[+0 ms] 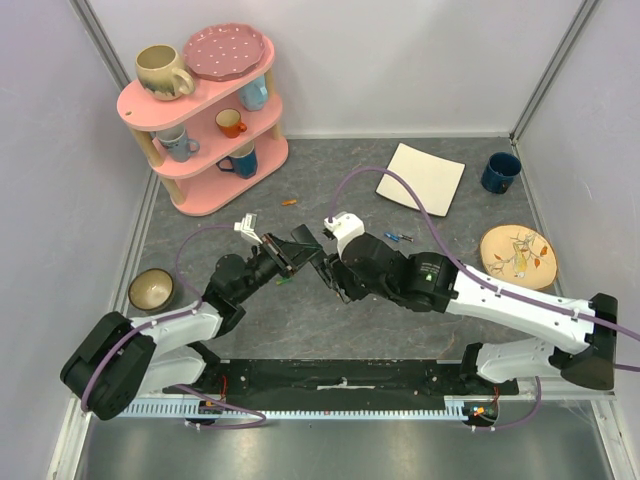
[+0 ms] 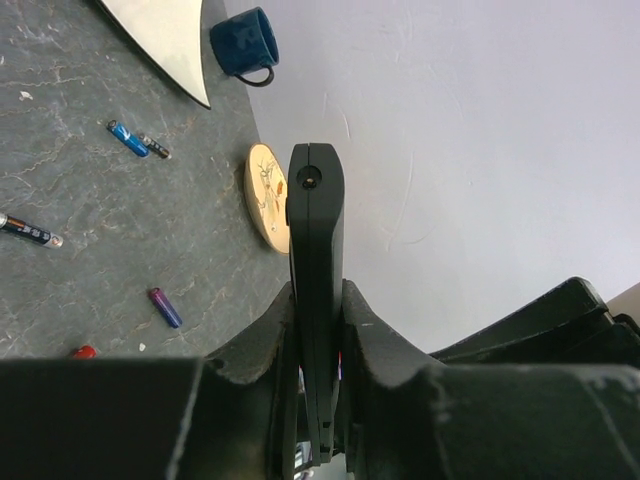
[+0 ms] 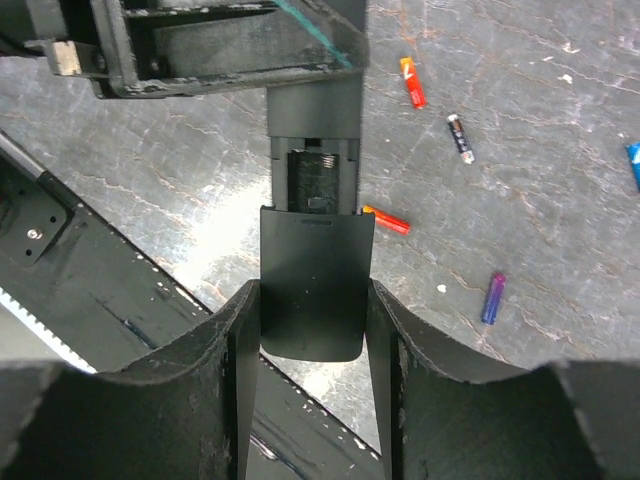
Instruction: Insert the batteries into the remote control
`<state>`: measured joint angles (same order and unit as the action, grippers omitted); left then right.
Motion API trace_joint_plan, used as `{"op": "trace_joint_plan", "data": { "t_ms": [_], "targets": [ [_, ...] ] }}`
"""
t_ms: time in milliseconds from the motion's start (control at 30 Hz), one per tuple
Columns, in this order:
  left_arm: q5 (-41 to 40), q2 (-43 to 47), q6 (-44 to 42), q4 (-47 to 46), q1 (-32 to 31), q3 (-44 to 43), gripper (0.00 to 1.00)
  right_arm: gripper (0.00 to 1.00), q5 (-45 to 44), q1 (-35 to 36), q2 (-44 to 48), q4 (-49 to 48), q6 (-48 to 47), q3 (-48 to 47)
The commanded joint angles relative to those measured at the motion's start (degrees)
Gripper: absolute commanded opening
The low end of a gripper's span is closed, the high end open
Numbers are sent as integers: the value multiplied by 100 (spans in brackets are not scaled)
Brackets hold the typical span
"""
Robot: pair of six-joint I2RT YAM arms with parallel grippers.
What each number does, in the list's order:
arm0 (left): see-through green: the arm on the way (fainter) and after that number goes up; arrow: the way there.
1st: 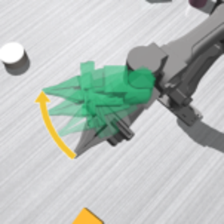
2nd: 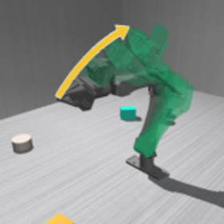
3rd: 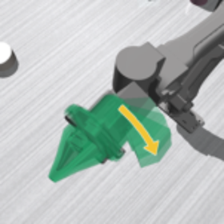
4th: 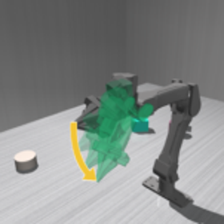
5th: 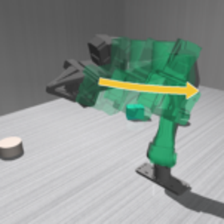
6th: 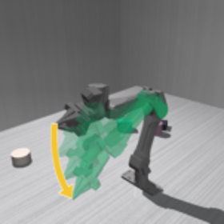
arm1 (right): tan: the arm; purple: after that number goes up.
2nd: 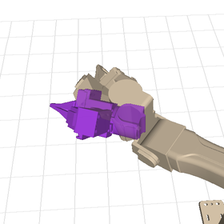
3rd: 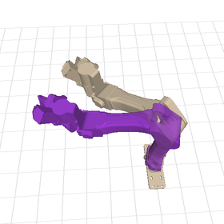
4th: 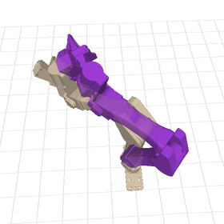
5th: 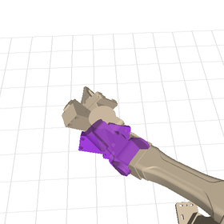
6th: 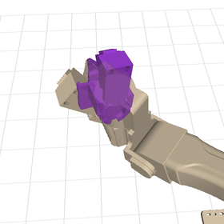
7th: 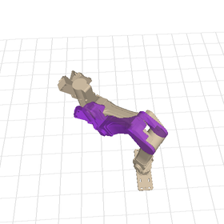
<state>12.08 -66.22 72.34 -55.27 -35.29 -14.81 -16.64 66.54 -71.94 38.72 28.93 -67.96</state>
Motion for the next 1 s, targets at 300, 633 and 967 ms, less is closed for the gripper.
{"op": "trace_joint_plan", "data": {
  "t_ms": [300, 633, 967],
  "targets": [
    [497, 2023, -457, 1692, 426, 584, 2, 48, 249, -2863, 735, -241, -344, 1582],
    [752, 3624, -554, 2890, 435, 944, 2, 44, 460, -3912, -293, -1270, -300, 2340],
    [1051, 3537, -580, 2732, 435, 1024, 2, 45, 399, -3930, -1251, -1675, -361, 2261]
  ]
}}
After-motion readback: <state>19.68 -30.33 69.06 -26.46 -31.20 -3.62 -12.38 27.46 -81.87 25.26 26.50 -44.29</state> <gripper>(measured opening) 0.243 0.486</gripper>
